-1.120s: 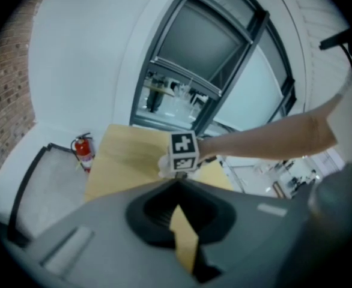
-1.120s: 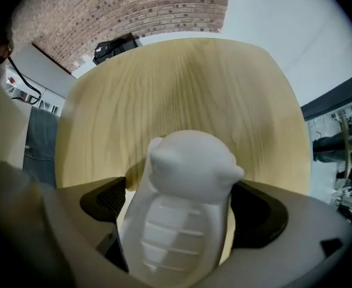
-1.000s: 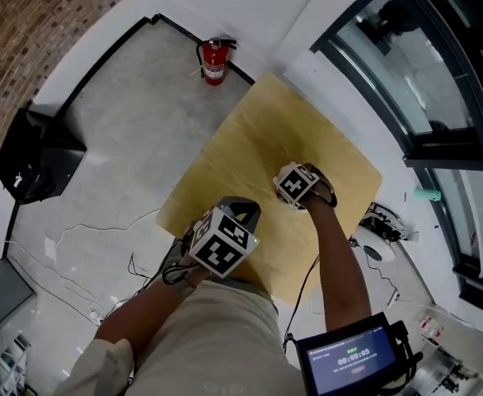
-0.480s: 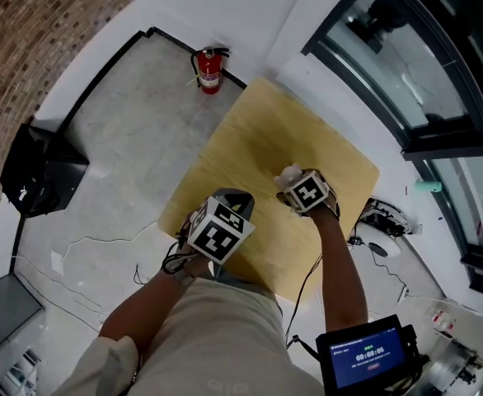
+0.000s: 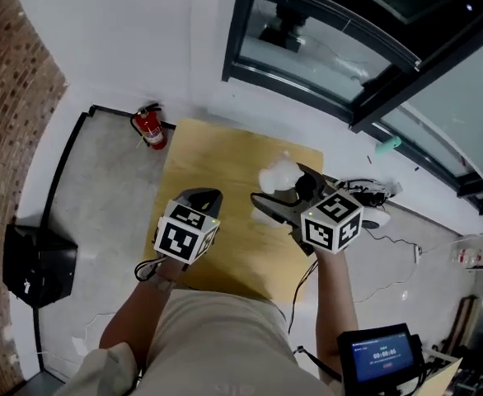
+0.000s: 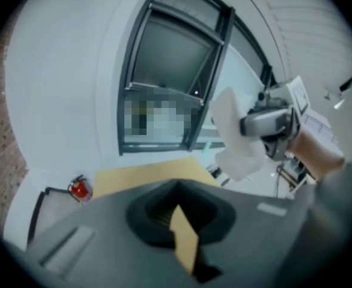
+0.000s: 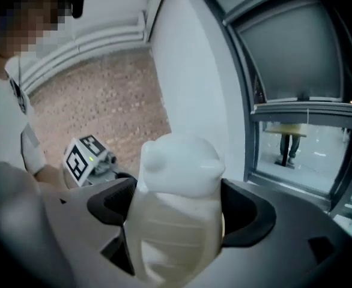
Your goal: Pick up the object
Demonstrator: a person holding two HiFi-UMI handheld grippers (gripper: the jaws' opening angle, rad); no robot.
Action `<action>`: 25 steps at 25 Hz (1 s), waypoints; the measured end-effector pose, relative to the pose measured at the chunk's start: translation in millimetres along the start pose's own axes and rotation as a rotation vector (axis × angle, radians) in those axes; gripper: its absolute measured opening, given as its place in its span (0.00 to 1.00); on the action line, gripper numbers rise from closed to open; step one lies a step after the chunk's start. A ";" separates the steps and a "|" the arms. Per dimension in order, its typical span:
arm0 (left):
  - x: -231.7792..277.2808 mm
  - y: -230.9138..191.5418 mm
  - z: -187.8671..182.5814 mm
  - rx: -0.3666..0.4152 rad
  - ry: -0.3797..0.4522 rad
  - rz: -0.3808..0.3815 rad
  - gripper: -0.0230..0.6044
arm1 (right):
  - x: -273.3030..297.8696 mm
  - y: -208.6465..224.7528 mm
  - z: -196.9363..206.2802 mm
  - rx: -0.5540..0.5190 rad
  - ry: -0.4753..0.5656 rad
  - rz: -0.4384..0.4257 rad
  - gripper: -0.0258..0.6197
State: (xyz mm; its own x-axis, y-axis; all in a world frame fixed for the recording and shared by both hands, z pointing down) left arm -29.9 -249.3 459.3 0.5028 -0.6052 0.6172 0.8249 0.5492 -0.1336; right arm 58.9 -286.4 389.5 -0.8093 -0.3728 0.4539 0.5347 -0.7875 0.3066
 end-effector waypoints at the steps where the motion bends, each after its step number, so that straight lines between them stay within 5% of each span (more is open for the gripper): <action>1: -5.4 7.5 -12.9 0.019 0.018 0.008 0.04 | -23.2 -10.6 -15.1 0.018 0.084 -0.009 0.76; 6: -17.6 44.9 -65.9 0.110 0.104 0.057 0.04 | -113.8 -32.3 -42.4 0.110 0.447 0.019 0.76; 11: -17.9 61.6 -97.8 0.157 0.154 0.089 0.04 | -144.4 -31.4 -39.2 0.263 0.636 -0.045 0.76; 25: -23.7 61.4 -96.7 0.118 0.175 0.081 0.04 | -136.3 -33.6 -27.1 0.350 0.660 -0.103 0.76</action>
State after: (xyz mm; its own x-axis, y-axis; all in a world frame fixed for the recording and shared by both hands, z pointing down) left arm 33.8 -256.9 361.5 0.6117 -0.6413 0.4633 0.7492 0.6576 -0.0788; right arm 144.6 -222.3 294.7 -0.7781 -0.6093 -0.1531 0.4056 -0.6733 0.6182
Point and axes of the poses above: the fingertips, and each gripper's own axes: x forward along the fingers, y to its right, z out of its underside, the point moved 1 cm from there along -x, backward along the fingers, and after that the axes turned 6 degrees about x, right-handed, at the moved point
